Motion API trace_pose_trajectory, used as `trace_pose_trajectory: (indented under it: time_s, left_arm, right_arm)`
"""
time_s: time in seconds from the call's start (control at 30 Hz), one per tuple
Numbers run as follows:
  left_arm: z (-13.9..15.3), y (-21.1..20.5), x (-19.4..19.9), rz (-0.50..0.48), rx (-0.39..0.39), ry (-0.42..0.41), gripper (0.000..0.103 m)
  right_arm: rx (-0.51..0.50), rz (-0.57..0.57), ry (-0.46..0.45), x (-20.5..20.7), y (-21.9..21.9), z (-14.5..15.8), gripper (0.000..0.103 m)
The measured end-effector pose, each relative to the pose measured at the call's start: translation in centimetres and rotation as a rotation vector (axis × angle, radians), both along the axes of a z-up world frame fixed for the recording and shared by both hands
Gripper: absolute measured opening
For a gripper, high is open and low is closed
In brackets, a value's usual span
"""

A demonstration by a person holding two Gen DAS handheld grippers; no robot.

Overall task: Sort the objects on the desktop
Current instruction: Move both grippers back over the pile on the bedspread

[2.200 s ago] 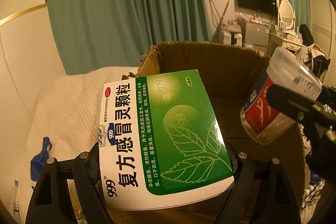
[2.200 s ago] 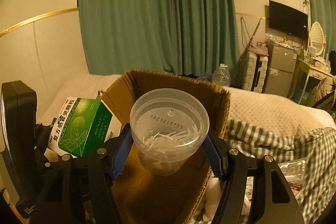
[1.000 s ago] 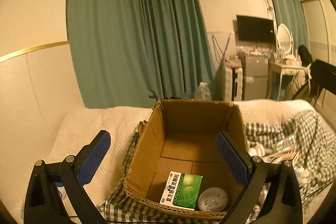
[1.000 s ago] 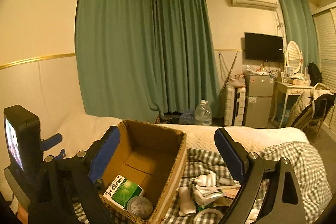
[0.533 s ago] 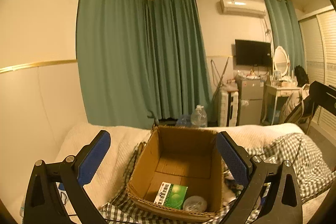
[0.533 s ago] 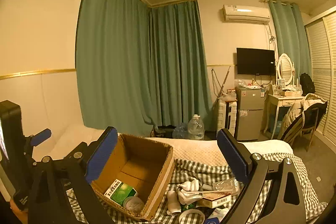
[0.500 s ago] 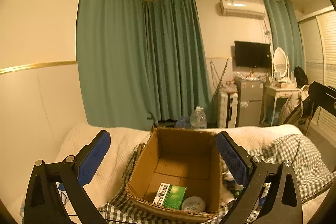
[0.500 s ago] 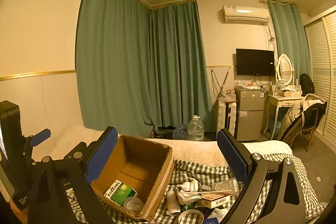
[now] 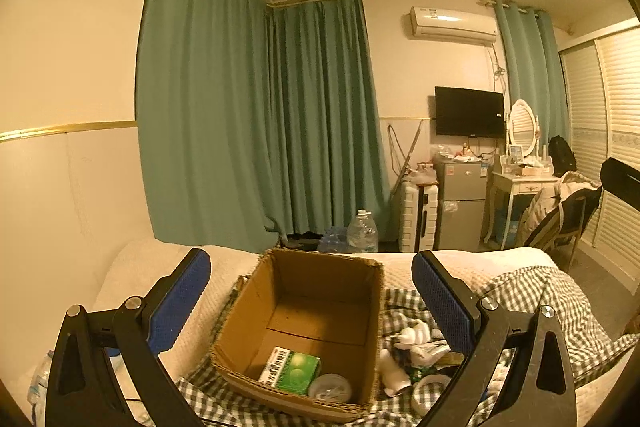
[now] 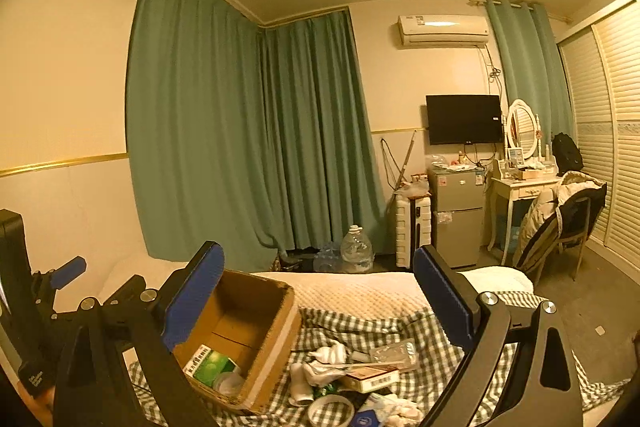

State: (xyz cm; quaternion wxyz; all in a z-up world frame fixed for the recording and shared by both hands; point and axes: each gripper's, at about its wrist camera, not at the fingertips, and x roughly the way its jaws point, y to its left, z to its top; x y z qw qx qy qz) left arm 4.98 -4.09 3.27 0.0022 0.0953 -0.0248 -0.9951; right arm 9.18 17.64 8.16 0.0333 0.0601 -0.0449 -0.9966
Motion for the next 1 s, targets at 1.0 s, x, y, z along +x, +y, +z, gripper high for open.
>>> trace_pose_trajectory:
  time_s: [1.0]
  left_arm:
    - [-9.8, 11.9, -3.8, -0.182, -0.112, -0.246, 0.103]
  right_arm:
    - [-0.058, -0.022, -0.264, -6.3, 9.0, -8.7, 0.096]
